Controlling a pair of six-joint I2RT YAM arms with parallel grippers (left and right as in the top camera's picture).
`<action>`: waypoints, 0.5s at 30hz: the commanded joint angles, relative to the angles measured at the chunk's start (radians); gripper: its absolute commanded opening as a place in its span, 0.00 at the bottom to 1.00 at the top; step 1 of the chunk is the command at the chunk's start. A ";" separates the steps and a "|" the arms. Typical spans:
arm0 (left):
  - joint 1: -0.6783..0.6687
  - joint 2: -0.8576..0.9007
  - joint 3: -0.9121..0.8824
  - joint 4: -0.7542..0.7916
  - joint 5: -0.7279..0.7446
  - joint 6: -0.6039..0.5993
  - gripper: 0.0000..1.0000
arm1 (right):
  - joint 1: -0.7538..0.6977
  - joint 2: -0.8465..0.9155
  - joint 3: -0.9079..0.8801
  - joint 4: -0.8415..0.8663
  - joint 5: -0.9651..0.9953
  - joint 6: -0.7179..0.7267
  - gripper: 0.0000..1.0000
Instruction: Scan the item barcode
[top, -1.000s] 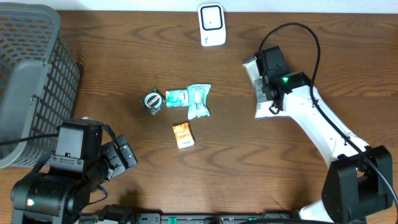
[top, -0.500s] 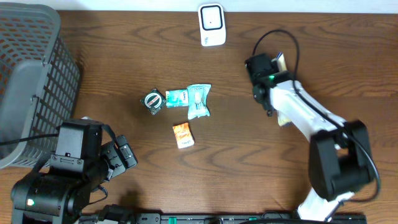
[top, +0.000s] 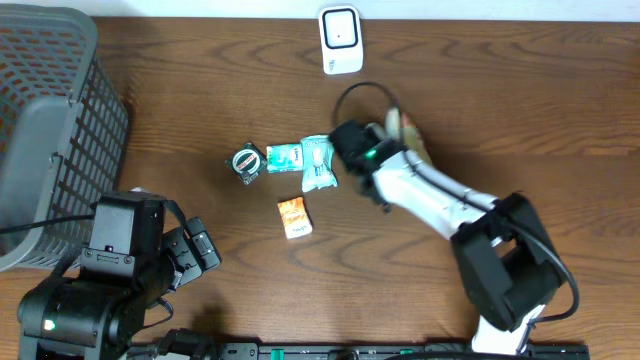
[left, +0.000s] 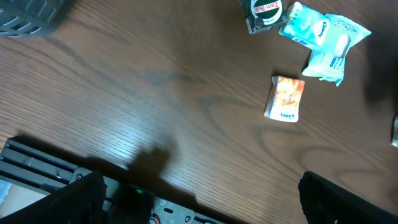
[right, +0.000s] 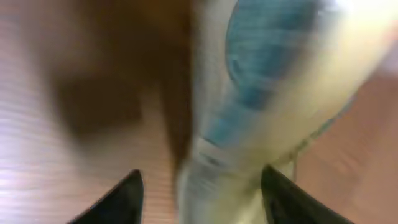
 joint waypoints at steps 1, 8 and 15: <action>0.000 -0.001 -0.001 -0.002 -0.006 -0.005 0.97 | 0.043 0.000 0.051 0.003 -0.171 0.094 0.59; 0.000 -0.001 -0.001 -0.002 -0.006 -0.005 0.98 | 0.022 0.000 0.232 -0.145 -0.253 0.101 0.64; 0.000 -0.001 -0.001 -0.002 -0.006 -0.005 0.97 | -0.130 0.000 0.304 -0.222 -0.299 0.100 0.75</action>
